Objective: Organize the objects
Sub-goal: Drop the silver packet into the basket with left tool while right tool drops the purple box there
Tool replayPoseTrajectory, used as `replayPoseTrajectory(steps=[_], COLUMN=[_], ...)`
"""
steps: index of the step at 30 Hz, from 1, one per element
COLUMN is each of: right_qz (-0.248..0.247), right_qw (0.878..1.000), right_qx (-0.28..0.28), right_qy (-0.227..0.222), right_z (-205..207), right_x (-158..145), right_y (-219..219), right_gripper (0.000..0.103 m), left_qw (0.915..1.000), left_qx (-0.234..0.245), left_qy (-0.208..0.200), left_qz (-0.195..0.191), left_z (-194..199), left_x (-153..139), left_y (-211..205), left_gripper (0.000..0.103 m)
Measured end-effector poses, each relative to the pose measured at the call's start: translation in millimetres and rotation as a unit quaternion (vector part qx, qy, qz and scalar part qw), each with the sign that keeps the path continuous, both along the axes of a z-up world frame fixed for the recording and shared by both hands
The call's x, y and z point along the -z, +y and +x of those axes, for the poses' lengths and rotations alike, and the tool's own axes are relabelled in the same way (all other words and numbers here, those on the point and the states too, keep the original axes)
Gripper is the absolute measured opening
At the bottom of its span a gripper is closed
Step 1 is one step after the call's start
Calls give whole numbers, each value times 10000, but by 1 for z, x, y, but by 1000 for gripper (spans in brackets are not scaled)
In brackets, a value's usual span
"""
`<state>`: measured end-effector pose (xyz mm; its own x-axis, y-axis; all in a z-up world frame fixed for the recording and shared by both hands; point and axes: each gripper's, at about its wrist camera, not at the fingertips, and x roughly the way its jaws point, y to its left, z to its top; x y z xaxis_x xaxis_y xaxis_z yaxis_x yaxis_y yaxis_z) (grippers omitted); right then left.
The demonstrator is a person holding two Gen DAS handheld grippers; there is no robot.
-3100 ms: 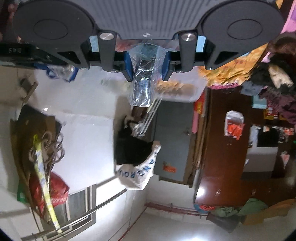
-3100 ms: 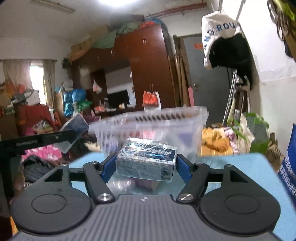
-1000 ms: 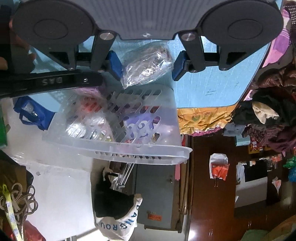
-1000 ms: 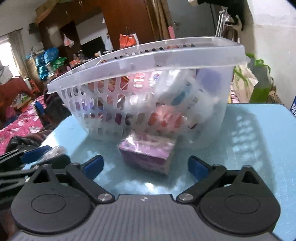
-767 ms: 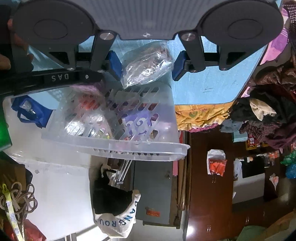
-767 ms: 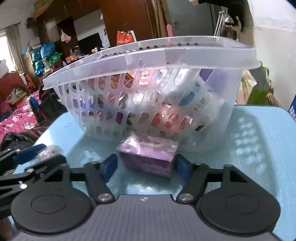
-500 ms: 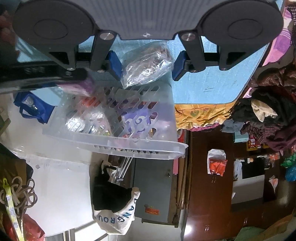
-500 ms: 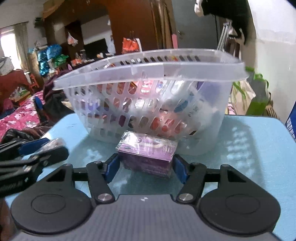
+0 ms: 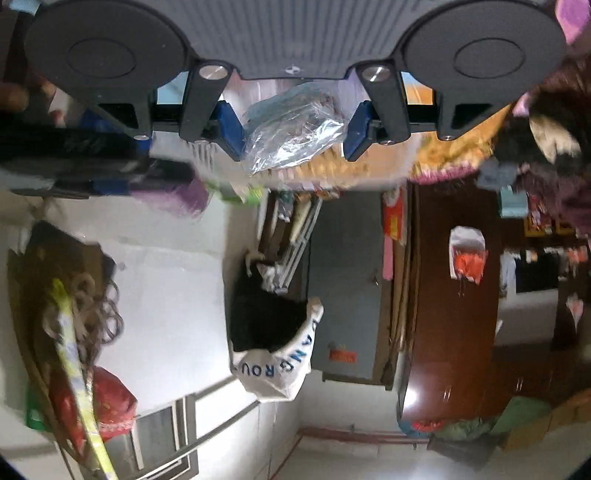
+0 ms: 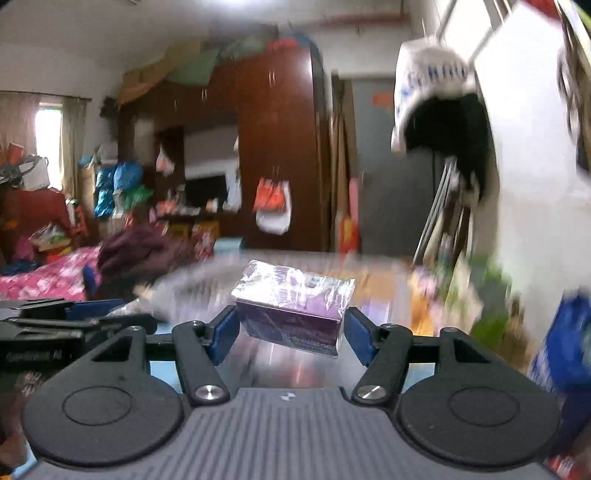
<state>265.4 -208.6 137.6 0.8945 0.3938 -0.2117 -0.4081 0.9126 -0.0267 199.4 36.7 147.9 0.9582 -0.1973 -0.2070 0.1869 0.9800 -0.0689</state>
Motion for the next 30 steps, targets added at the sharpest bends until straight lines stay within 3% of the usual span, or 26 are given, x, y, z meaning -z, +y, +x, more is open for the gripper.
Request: replayPoseTrajectory(steps=[3,5,8,11,12,16,20,24,30], right_qz=[-332,-344,-535,-666,-621,-139,-93,-206,48], right_qw=[9989,9974,9949,9939,9943,9984,9976,9988,9988], right_qx=[225,459,489,412,368,73,-240,-237,173], right_qy=[238,442,698,773,781,548,639,384,454], right_z=[48,75,105,121,124,103,77,47,28], right_x=[-22,-21,-11,1,4,3,-2,3,12], right_y=[15,18,26,34,34,10,-3,-14,-34], right_gripper=[66,66,66,73,89,103,103,103,103], left_qw=[9990,9961,9923,9903,9907,9956,9985,9996,9992], left_qx=[-102,-464,-492,-305,-314,-175,358,280,-88], left_qy=[430,731,1136,1345,1307,880,391,26,335], left_qz=[76,141,73,-153,-225,-278,-167,66,203], left_z=[53,86,122,137,133,99,51,15,15], left_x=[-23,-21,-4,12,15,13,8,14,16], left_y=[-2,0,5,12,15,22,16,3,-2], left_gripper=[62,62,62,85,88,103,103,103,103])
